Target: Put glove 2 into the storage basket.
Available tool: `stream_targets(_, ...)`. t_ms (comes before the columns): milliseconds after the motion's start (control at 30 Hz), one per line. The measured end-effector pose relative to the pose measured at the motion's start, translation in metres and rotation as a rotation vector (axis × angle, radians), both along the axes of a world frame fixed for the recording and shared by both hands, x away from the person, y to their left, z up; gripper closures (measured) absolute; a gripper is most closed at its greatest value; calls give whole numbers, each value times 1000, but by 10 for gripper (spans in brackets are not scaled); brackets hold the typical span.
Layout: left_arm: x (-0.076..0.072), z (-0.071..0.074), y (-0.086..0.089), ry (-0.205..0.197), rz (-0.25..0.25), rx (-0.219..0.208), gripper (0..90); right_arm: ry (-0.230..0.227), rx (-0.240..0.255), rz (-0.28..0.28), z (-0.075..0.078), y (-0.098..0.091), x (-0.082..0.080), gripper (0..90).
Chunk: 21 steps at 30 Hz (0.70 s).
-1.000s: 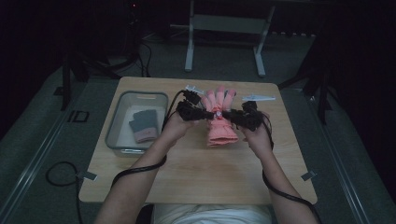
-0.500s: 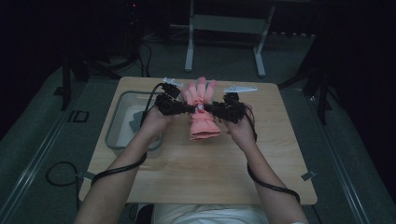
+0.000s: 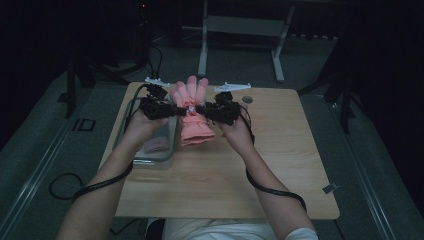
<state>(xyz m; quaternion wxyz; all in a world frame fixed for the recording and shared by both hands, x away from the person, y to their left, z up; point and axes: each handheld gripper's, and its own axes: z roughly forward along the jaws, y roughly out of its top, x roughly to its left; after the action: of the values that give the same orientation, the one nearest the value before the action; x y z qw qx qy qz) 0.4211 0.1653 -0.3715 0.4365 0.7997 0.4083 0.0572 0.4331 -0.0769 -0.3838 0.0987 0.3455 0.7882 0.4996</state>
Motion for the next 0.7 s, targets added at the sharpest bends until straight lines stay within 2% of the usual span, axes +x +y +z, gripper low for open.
stream_targets(400, -11, 9, 57, 10, 71, 36, 792, 3, 26, 79, 3, 60, 6, 689)
stream_targets(600, -14, 8, 83, 13, 102, 43, 793, 5, 20, 114, 3, 88, 10, 689)
stream_targets(700, -15, 7, 90, 16, 112, 46, 792, 9, 24, 128, 1, 96, 12, 689)
